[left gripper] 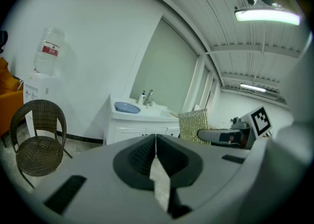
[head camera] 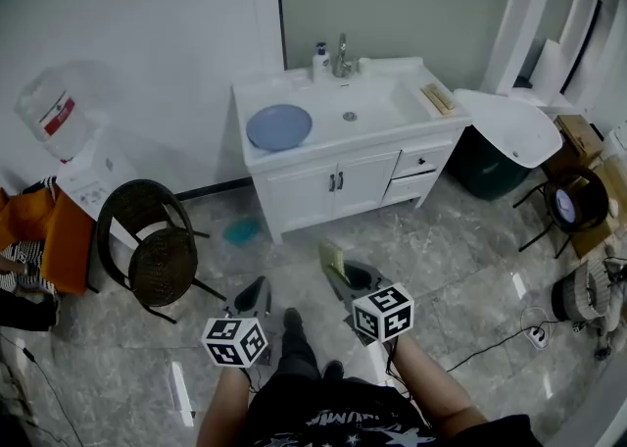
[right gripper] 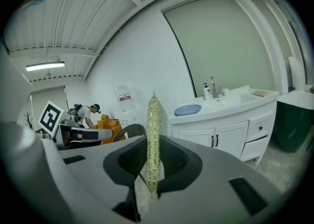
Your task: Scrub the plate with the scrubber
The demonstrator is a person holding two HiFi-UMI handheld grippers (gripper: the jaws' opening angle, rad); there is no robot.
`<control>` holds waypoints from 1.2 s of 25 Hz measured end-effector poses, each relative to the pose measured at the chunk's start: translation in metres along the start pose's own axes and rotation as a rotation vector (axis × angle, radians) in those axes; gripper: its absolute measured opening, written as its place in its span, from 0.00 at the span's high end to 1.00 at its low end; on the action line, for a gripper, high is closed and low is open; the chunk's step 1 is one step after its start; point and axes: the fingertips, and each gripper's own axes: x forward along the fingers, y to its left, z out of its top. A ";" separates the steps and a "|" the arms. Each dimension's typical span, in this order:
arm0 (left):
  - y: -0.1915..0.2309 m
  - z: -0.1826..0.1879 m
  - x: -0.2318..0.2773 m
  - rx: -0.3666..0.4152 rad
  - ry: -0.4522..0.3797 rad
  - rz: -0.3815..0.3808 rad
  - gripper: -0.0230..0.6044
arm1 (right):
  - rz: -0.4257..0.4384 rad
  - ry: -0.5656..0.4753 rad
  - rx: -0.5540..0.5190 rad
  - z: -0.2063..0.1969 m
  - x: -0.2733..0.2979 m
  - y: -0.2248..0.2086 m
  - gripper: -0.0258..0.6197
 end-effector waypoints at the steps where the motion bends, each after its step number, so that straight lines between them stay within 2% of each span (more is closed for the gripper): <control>1: 0.002 0.000 0.003 -0.002 0.000 -0.002 0.94 | -0.002 0.004 -0.002 -0.001 0.002 -0.002 0.85; 8: 0.021 0.009 0.037 -0.030 0.007 -0.017 0.93 | -0.035 0.015 0.004 0.005 0.019 -0.026 0.85; 14: 0.044 0.036 0.085 -0.028 0.018 -0.034 0.93 | -0.068 0.012 0.018 0.022 0.050 -0.057 0.85; 21: 0.088 0.062 0.145 -0.072 0.063 -0.012 0.93 | -0.084 0.011 0.044 0.049 0.112 -0.093 0.85; 30: 0.145 0.086 0.200 -0.110 0.115 0.005 0.94 | -0.069 0.053 0.033 0.075 0.190 -0.116 0.85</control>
